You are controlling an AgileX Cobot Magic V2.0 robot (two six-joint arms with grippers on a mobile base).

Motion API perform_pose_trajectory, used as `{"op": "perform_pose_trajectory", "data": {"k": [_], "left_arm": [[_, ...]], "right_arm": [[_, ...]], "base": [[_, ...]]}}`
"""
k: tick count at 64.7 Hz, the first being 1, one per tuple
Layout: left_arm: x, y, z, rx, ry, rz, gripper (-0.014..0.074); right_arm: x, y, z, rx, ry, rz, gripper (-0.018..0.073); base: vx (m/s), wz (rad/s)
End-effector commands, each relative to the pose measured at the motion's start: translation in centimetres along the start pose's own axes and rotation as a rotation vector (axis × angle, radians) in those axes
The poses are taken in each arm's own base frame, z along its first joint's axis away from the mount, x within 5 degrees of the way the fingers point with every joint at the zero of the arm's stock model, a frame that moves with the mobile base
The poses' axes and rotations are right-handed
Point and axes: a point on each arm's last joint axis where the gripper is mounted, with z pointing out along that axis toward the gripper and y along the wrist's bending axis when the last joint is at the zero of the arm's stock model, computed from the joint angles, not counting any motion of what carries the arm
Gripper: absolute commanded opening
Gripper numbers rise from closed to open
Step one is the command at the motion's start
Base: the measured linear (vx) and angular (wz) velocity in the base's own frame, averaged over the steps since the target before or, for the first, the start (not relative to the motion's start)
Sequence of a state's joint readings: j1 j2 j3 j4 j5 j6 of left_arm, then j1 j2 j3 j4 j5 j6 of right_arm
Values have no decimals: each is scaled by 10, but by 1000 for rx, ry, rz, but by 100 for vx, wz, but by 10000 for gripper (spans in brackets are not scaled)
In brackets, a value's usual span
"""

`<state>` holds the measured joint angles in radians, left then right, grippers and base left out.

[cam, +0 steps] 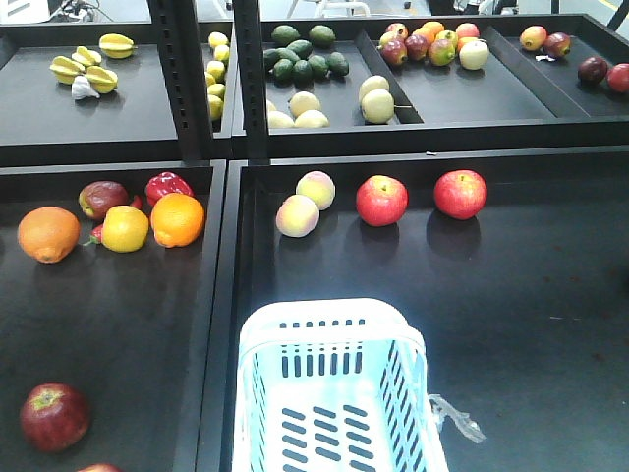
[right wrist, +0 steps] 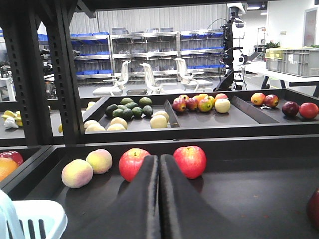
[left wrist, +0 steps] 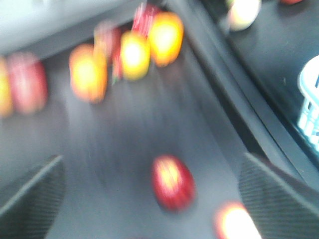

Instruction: Pick three apples into basket with both arms

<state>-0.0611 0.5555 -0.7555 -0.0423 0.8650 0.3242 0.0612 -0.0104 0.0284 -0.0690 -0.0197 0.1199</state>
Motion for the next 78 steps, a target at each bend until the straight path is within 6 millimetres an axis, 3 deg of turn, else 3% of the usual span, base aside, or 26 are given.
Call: {"op": "perform_pose_trajectory", "data": {"k": [1,18,40,61,78], "left_arm": [[-21,-2,5,58,-114,73,701],[-46,-28,48,381,-169,178,689],[-96,-59,95,558,-187,367,666],[-117,-135,137,761,-119,579,655],[-125,-176,159,846,-83,666,641]], "right_arm": [[-2,1,-1,-9,-68,-11,-9],[-2,1,-1,-9,-68,-11,-9],[-2,1,-1,-9,-68,-11,-9],[-2,1,-1,-9,-68,-11,-9],[-2,1,-1,-9,-68,-11,-9]], "base": [[0,0],[0,0],[0,0],[0,0],[0,0]]}}
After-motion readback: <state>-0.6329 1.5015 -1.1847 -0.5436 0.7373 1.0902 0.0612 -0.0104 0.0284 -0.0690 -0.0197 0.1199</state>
